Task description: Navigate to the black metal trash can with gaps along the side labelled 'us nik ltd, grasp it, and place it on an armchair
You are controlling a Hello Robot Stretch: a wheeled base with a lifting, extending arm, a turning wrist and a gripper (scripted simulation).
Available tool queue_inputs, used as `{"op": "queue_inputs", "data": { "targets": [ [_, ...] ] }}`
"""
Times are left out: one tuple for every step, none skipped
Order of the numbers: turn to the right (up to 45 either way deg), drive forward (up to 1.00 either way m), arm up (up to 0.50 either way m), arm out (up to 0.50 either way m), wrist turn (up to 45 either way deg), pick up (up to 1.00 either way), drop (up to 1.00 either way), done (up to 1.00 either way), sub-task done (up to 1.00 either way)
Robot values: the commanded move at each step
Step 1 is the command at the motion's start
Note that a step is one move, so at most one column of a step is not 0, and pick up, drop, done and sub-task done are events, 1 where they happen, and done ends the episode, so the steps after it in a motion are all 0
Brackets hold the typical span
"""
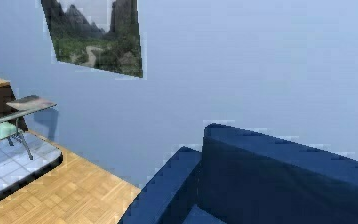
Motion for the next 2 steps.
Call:
{"op": "queue_inputs", "data": {
  "targets": [
    [-6.0,0.00,0.00,0.00,0.0,0.00,0.00,0.00,0.00],
    [0.0,0.00,0.00,0.20,0.0,0.00,0.00,0.00,0.00]
  ]
}}
